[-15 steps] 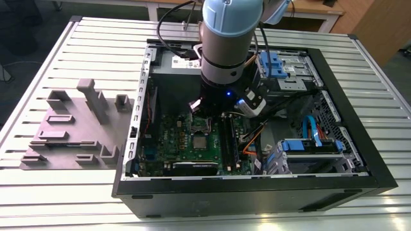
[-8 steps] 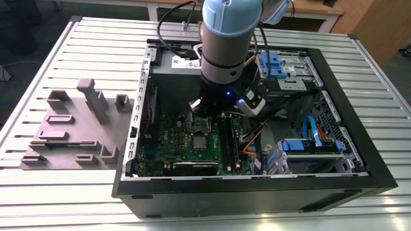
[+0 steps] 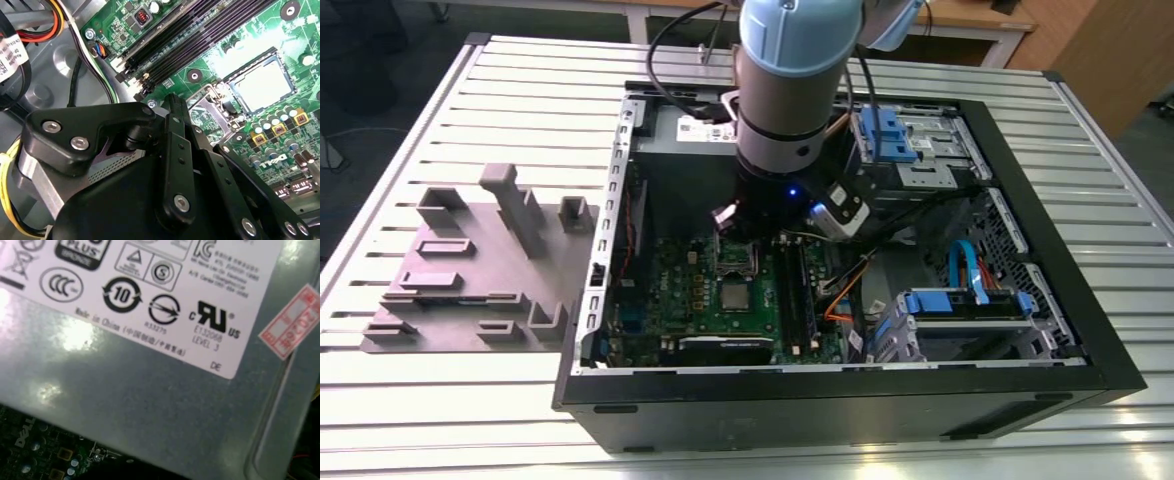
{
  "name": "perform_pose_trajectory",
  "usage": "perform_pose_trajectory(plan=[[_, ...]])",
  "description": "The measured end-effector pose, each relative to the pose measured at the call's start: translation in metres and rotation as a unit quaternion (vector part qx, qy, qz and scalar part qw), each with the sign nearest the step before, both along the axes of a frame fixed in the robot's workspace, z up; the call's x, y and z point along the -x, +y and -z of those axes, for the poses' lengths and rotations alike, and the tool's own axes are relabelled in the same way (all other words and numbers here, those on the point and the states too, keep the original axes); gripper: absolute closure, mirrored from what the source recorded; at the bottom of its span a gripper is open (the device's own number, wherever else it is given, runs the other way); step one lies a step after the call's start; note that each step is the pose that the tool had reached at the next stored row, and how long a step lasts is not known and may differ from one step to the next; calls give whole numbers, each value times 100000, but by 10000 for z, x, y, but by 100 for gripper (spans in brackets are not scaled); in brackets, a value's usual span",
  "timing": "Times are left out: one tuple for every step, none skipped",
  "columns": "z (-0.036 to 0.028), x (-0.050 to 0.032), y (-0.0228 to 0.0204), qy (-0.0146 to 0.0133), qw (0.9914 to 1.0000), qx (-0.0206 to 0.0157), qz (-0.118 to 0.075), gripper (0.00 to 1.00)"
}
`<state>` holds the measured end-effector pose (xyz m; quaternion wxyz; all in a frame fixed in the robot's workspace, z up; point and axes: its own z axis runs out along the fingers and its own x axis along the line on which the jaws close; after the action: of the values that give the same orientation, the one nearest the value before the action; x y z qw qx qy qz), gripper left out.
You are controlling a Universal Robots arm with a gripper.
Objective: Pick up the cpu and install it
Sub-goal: 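Close the cpu cover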
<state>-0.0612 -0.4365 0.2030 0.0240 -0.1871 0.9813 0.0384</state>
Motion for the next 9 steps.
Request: perform_pose_trajectory(plan=[[0, 7, 0, -32, 100000, -73, -5, 90], [0, 16, 0, -60, 100000, -119, -5, 90], [1, 22, 1, -80, 100000, -129, -5, 90], [2, 23, 1, -82, 100000, -134, -6, 90], [2, 23, 1, -81, 100000, -132, -7, 90], [2, 23, 1, -76, 100000, -129, -4, 90], [1, 19, 0, -68, 100000, -126, 22, 90], [2, 9, 0, -67, 100000, -130, 82, 90], [2, -6, -1, -75, 100000, -127, 157, 90]])
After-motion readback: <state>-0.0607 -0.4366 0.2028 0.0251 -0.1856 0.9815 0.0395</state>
